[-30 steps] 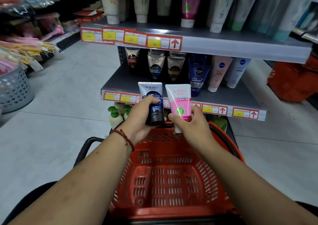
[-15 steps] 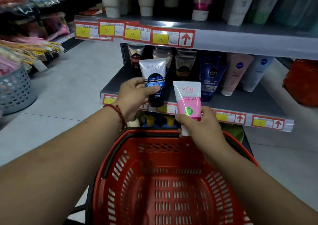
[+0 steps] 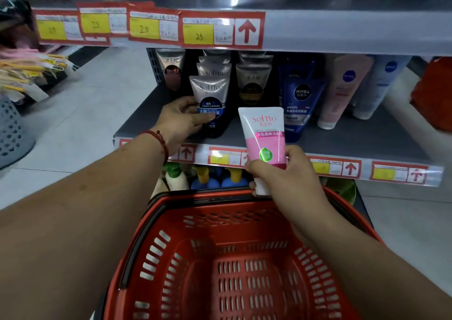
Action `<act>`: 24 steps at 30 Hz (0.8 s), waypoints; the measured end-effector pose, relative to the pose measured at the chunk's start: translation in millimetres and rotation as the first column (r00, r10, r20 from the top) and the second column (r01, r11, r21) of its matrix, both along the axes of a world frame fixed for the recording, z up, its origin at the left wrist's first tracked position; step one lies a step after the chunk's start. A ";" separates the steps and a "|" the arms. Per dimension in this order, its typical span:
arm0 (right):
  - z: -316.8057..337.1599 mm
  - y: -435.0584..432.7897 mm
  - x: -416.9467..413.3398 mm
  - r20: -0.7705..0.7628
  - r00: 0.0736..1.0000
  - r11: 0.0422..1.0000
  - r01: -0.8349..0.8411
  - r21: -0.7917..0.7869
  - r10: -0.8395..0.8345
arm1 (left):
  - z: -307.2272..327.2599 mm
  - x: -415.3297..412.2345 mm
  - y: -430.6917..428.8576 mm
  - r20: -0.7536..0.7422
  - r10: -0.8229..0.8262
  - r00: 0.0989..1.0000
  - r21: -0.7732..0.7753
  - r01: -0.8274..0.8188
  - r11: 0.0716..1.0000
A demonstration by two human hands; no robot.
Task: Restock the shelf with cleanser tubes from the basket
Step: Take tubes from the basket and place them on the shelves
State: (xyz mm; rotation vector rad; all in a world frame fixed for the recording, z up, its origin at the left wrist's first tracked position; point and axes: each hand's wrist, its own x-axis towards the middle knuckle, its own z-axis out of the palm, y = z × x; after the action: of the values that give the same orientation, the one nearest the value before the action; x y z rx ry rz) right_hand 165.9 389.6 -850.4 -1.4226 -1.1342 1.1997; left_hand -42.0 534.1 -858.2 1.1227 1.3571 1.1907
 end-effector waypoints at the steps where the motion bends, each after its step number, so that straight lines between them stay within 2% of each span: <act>1: -1.0 0.8 0.1 -0.002 1.000 1.000 -0.004 -0.006 0.004 | -4.4 -0.3 0.6 -0.001 -0.010 1.000 -0.006 0.010 1.000; 11: -3.8 -4.1 -4.7 -0.112 0.992 0.995 -0.073 -0.070 0.064 | -5.6 3.3 7.8 -0.020 -0.019 1.000 -0.016 0.018 1.000; 19: 1.0 -5.0 -5.7 -0.084 0.995 0.997 -0.049 -0.063 0.044 | -8.5 -0.7 4.4 0.057 0.078 0.995 -0.074 -0.074 0.995; 24: 14.3 -13.2 0.0 -0.072 0.997 0.999 -0.035 -0.035 0.033 | -1.8 3.0 -22.2 -0.014 0.156 0.988 -0.015 -0.156 0.988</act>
State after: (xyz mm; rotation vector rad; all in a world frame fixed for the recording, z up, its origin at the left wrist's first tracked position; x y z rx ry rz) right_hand 165.9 376.4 -836.1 -1.3816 -1.0967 1.2904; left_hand -39.0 511.9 -860.0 1.0298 1.4836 1.2838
